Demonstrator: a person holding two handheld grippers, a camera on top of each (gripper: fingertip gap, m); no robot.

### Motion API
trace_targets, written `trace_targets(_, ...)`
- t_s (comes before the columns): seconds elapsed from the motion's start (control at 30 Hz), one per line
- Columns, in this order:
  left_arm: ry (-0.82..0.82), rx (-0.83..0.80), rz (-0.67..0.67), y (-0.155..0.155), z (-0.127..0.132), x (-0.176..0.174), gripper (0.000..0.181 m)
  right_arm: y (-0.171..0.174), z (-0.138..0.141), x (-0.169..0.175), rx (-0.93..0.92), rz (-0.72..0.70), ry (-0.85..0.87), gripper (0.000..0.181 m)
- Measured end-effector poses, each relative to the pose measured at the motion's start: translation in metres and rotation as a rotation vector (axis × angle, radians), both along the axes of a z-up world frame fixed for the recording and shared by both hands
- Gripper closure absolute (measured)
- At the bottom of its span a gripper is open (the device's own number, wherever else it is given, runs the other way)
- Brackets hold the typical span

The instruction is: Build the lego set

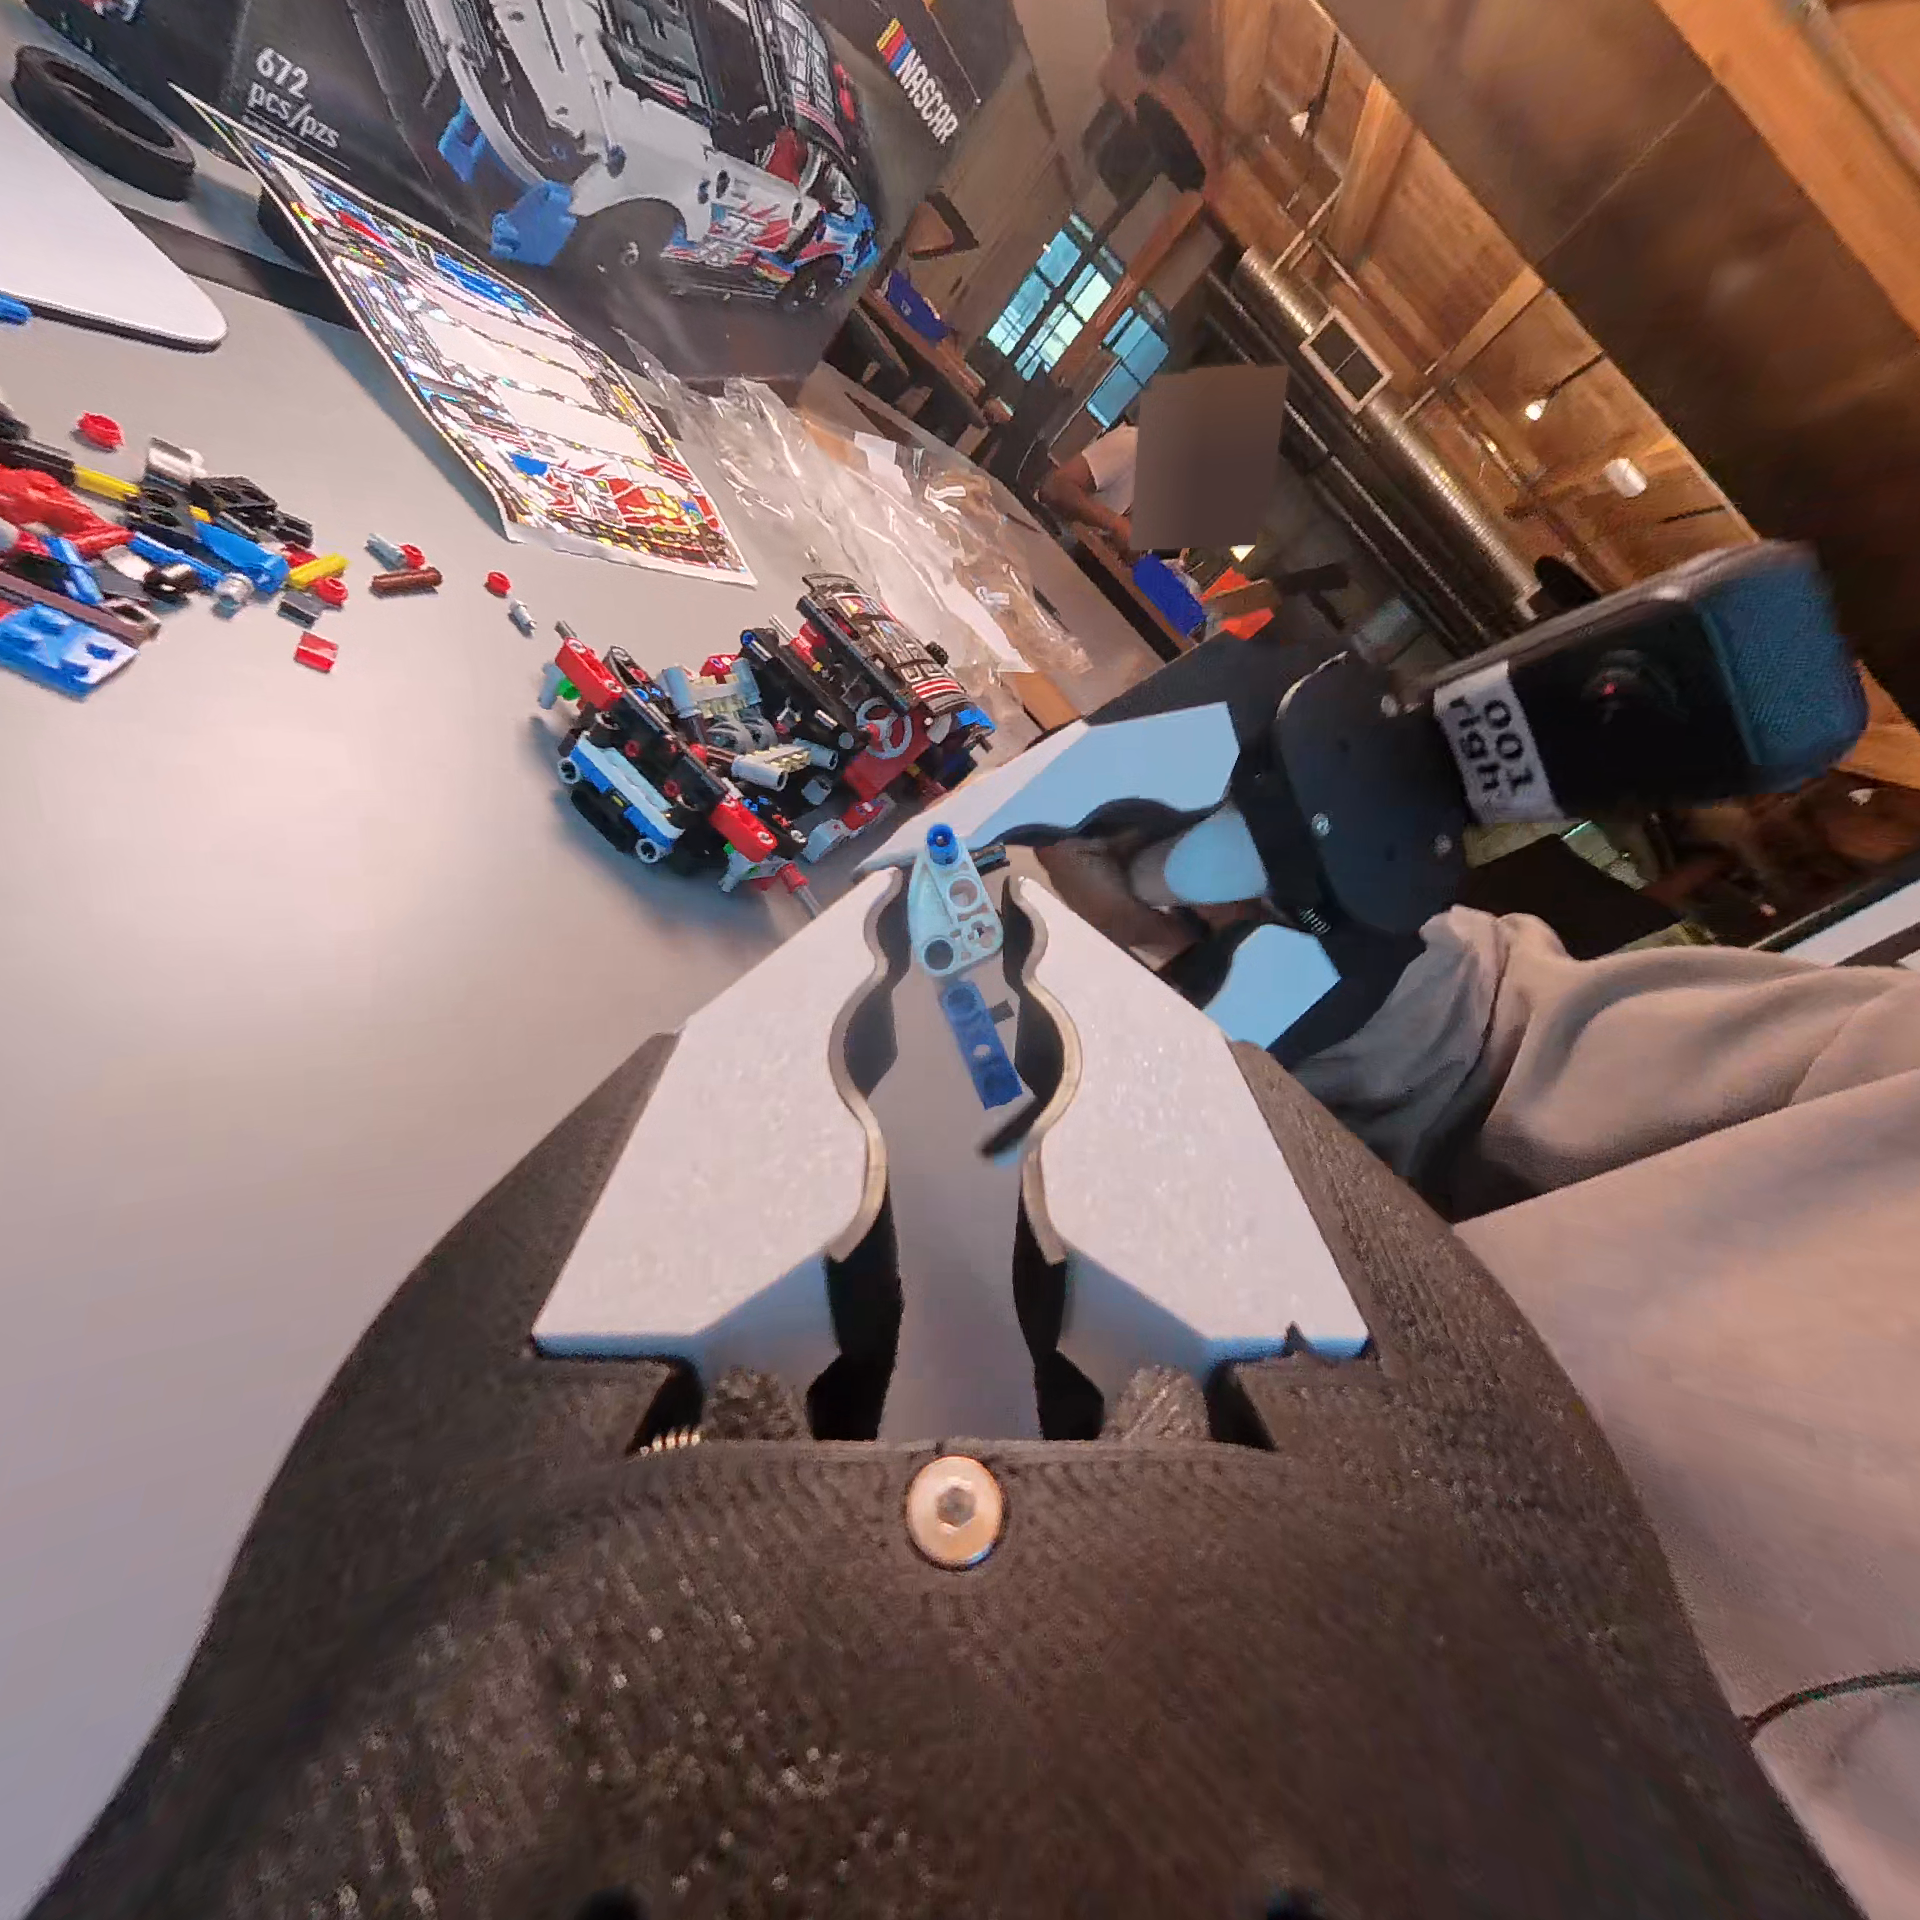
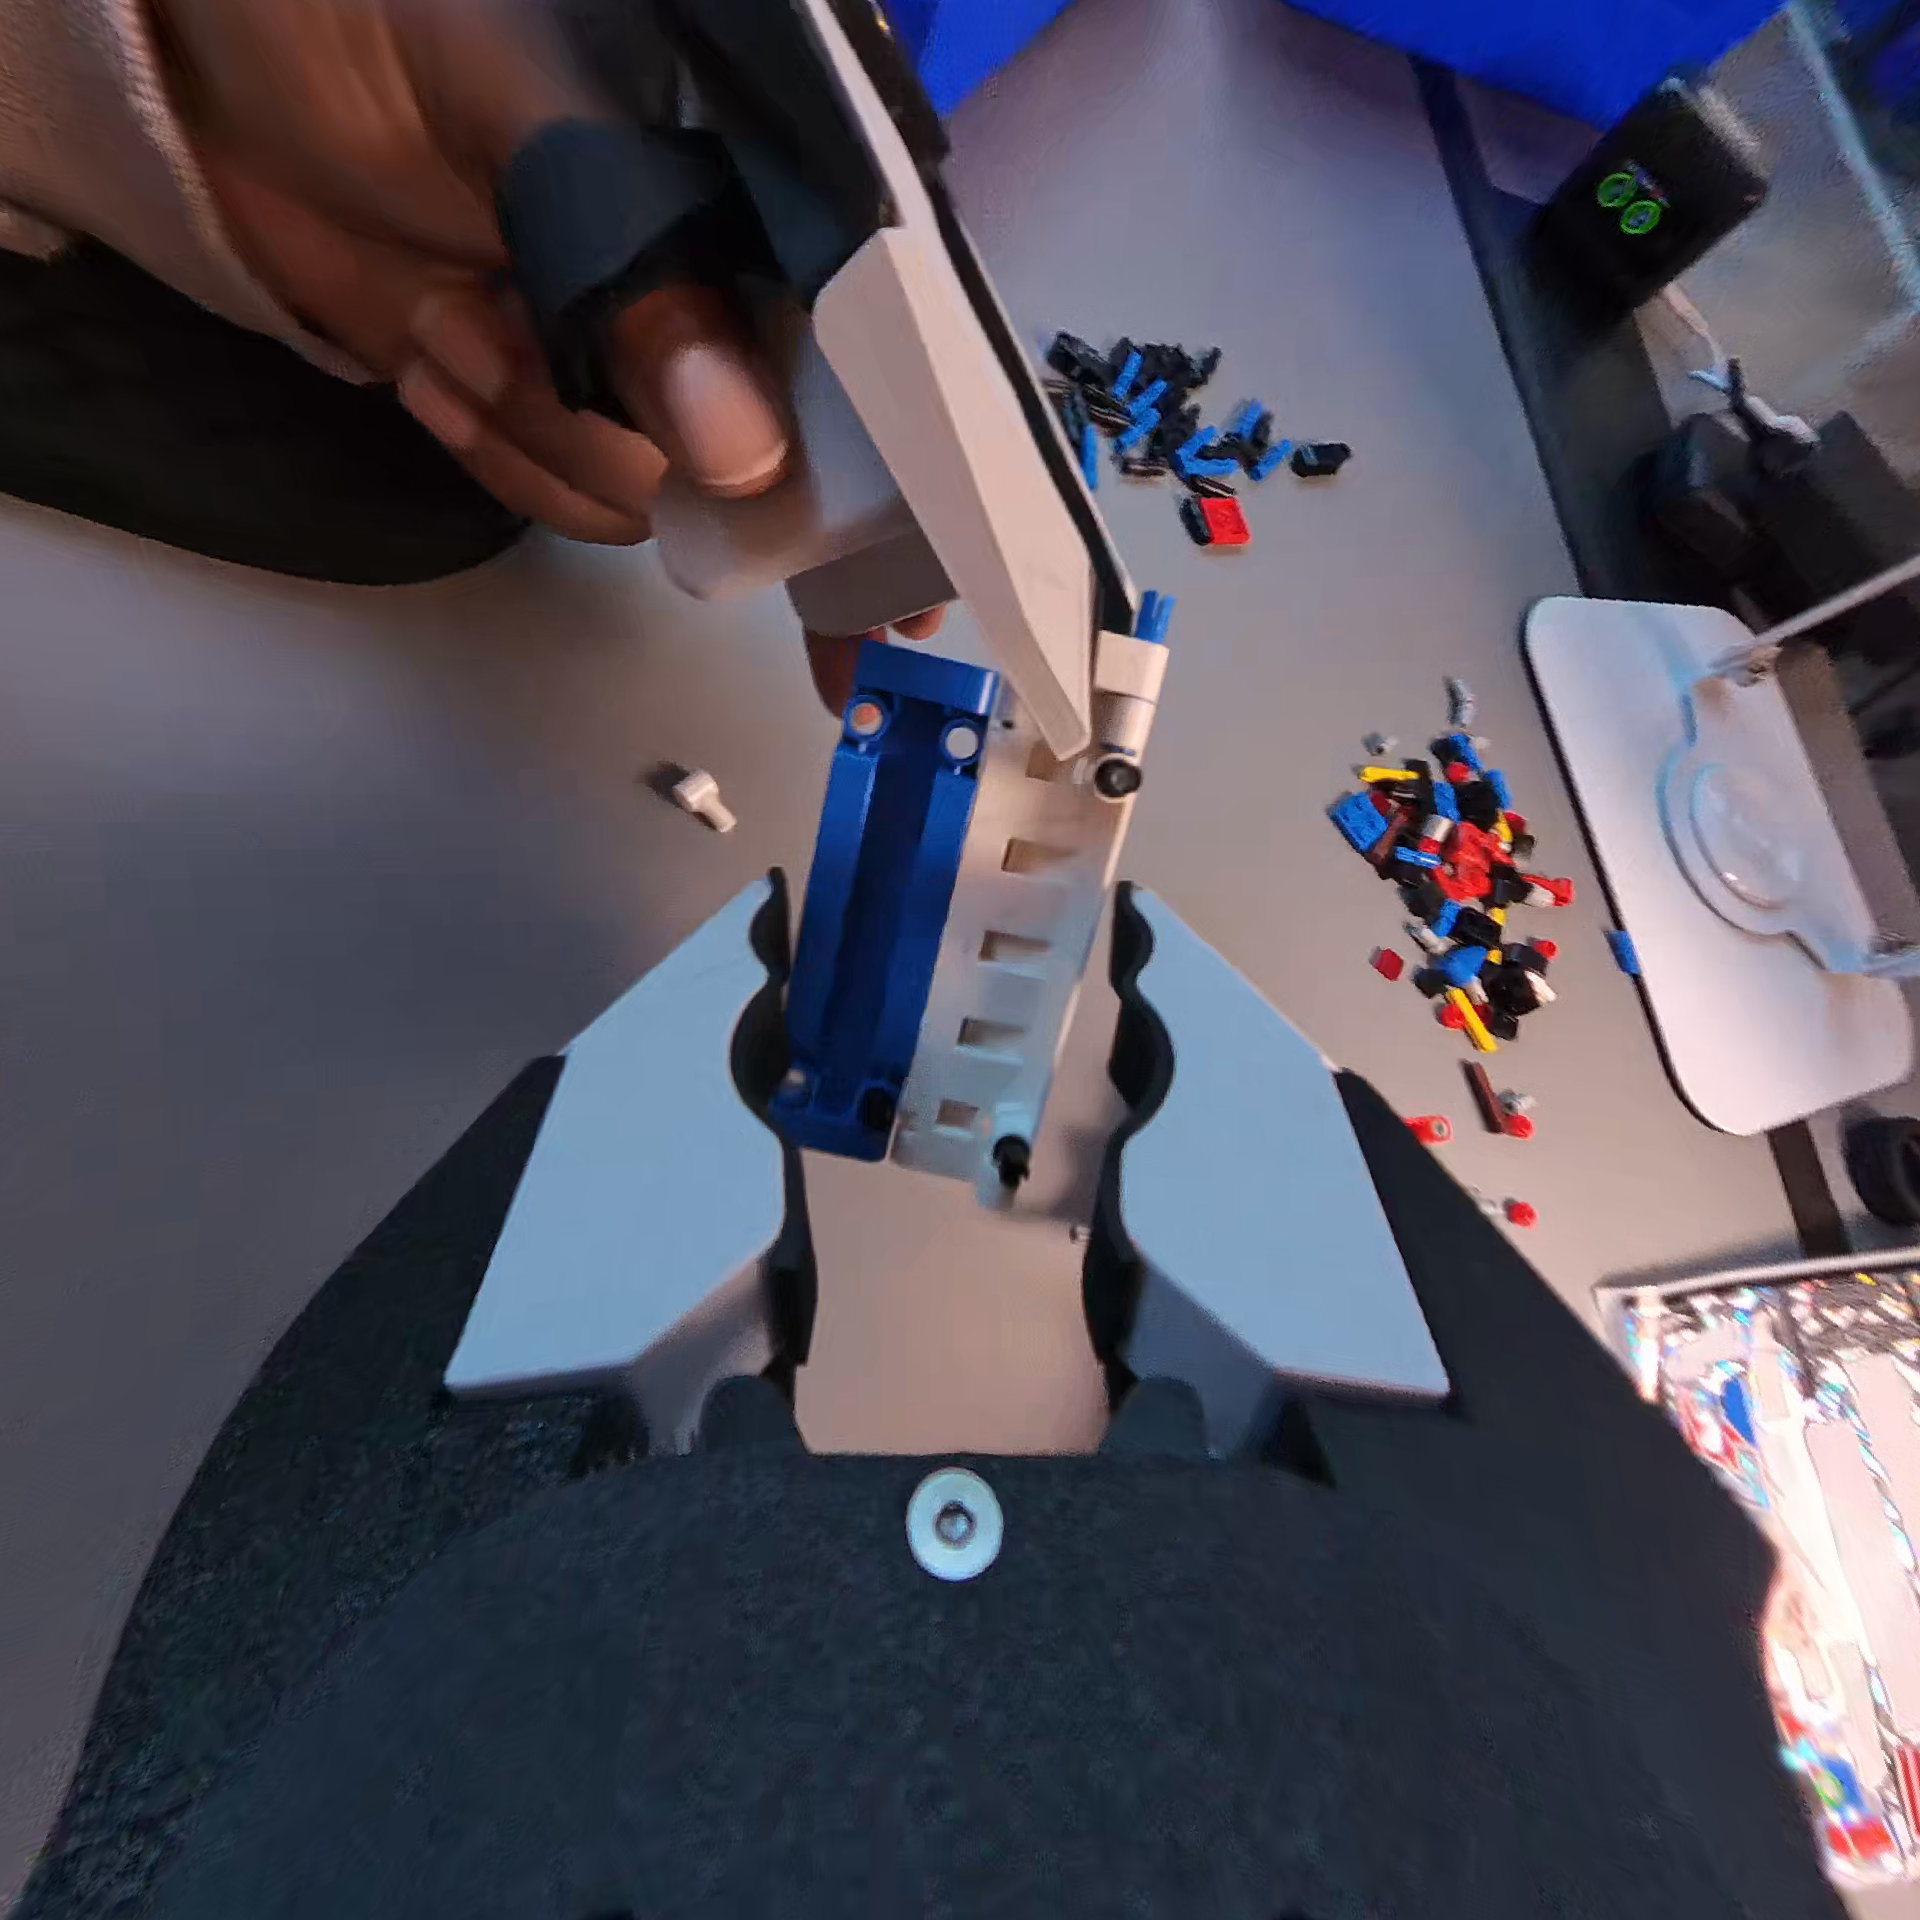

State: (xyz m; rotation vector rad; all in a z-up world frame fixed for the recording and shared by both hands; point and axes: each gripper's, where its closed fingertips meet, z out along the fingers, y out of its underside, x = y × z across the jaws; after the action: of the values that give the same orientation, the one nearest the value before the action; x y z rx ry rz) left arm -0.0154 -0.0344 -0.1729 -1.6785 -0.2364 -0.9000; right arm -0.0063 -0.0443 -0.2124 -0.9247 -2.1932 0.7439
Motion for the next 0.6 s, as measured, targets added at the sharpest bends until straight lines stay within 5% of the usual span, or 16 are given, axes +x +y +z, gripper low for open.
trace_targets(0.13,0.012,-0.034,-0.033,-0.003,-0.007,0.010,0.166,0.003,-0.006,0.012,-0.019,0.031,-0.068,0.127)
trace_targets(0.17,0.040,-0.053,-0.054,-0.008,-0.009,0.011,0.153,0.006,-0.011,0.023,-0.052,0.044,-0.150,0.127)
trace_targets(0.27,0.311,-0.072,-0.179,-0.040,-0.013,0.029,0.144,0.012,-0.029,0.067,-0.082,0.156,-0.344,0.127)
trace_targets(0.43,0.660,-0.166,-0.588,-0.115,-0.054,0.110,0.146,0.007,-0.051,0.094,-0.011,0.210,-0.485,0.127)
trace_targets(0.6,0.812,-0.253,-0.655,-0.138,-0.089,0.142,0.147,-0.007,-0.061,0.086,0.017,0.258,-0.498,0.127)
